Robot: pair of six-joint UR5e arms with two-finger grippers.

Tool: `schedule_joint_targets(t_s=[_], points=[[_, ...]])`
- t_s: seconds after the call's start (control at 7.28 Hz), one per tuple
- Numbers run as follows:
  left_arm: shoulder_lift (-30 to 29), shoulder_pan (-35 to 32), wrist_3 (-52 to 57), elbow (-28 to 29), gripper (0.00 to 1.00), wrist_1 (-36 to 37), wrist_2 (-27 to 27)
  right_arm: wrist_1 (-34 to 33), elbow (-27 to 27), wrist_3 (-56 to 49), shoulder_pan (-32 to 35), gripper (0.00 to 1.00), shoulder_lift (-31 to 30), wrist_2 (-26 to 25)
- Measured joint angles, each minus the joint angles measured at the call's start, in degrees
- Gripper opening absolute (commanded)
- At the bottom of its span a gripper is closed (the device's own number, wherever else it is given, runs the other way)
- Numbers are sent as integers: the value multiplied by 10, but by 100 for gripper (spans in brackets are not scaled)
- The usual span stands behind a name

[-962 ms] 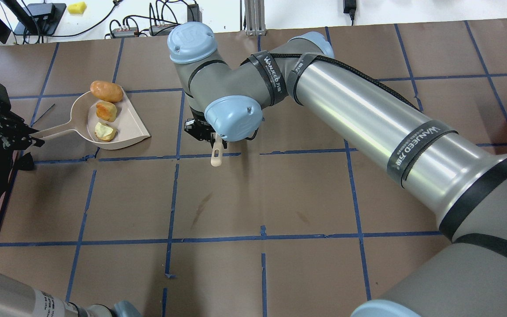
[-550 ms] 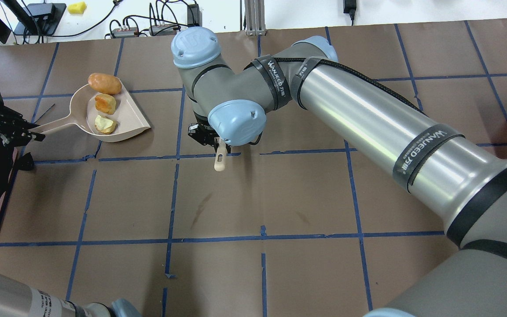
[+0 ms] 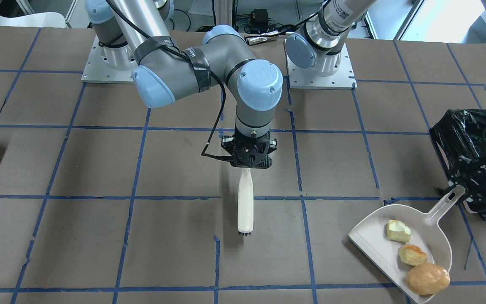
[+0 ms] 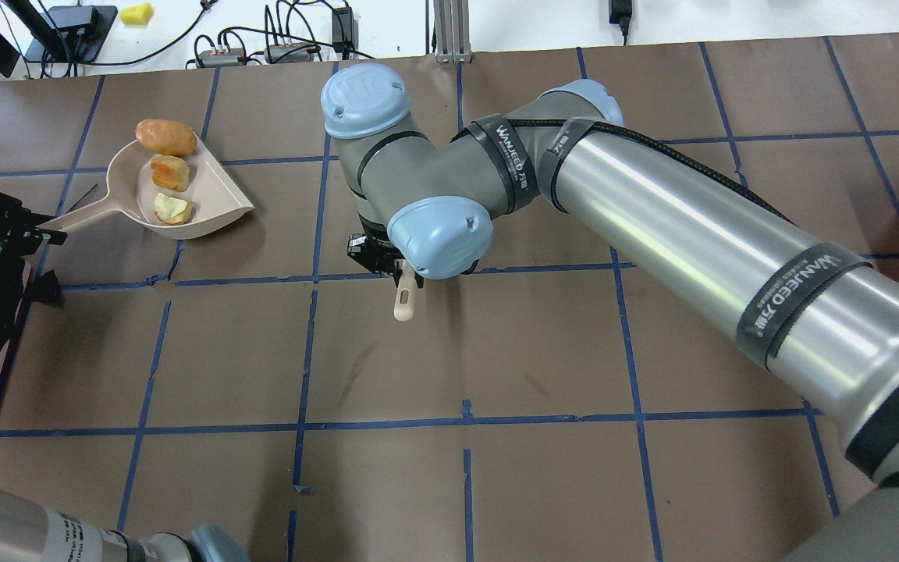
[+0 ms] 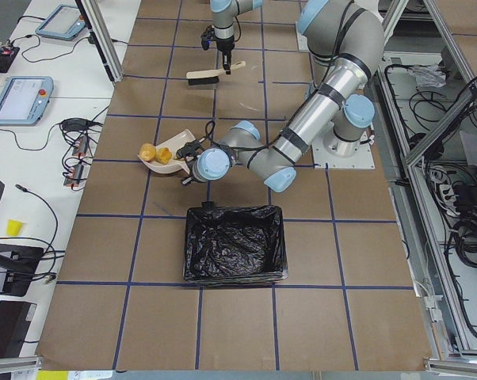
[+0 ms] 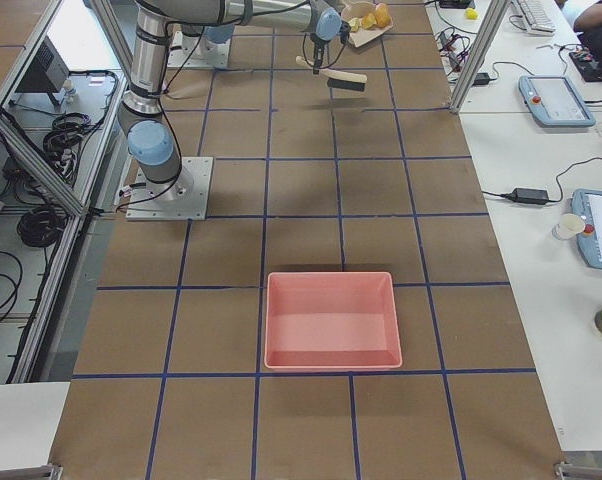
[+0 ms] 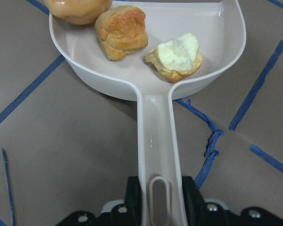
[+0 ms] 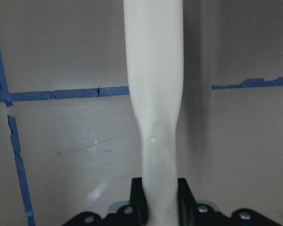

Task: Sweep and dump trash in nearest bin
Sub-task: 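Lift the brush away from the dustpan with the right gripper, then carry the loaded dustpan over the bin while the right gripper withdraws the brush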

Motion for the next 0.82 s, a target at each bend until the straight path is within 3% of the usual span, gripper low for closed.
schedule_joint_targets(t_s=[0.82], points=[[42,106,-3,4,2,-5,-104,-39,104,27,-3,8,-57,2]])
